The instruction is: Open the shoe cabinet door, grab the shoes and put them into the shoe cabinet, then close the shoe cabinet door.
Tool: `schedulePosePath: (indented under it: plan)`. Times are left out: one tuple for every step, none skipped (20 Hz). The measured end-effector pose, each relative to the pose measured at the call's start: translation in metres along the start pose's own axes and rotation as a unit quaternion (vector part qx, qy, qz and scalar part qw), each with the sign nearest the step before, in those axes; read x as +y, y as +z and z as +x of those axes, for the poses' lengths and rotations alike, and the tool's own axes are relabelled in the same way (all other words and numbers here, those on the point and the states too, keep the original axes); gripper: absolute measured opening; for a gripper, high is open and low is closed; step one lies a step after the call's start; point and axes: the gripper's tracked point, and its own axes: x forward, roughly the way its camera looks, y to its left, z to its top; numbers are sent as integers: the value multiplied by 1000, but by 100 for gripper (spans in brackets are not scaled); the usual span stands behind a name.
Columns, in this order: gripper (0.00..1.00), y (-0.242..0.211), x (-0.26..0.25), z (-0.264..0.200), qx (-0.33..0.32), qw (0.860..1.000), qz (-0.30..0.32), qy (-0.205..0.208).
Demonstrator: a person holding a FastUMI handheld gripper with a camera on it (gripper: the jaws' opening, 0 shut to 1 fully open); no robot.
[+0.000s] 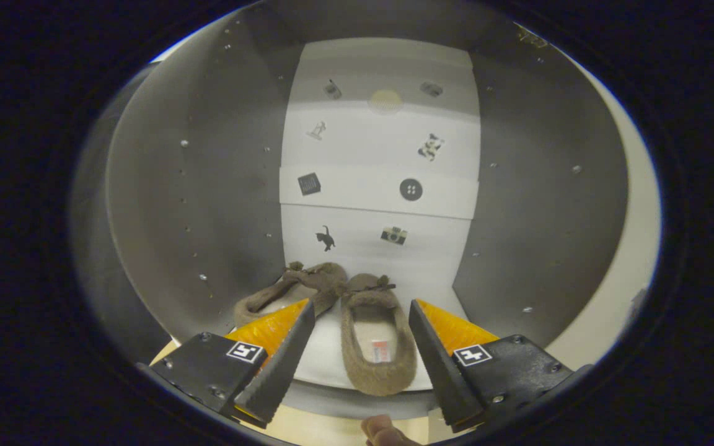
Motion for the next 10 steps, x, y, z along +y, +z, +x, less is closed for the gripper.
schedulePosePath:
  plan:
    - [97, 4, 1, -15, -8, 1000, -1, 0]
    - [97, 10, 4, -36, -18, 1000, -2, 7]
    - [97, 15, 6, -56, -26, 1000, -6, 8]
    - [98, 20, 7, -77, -36, 999, -11, 10]
    - [98, 25, 8, -98, -46, 999, -17, 11]
    - [98, 28, 6, -120, -54, 998, -23, 7]
    - [98, 30, 4, -144, -63, 998, -31, 1]
    - [99, 33, 2, -166, -71, 997, -36, -6]
    - [98, 33, 0, -194, -78, 996, -37, -10]
    - [100, 31, 1, -219, -82, 996, -36, -9]
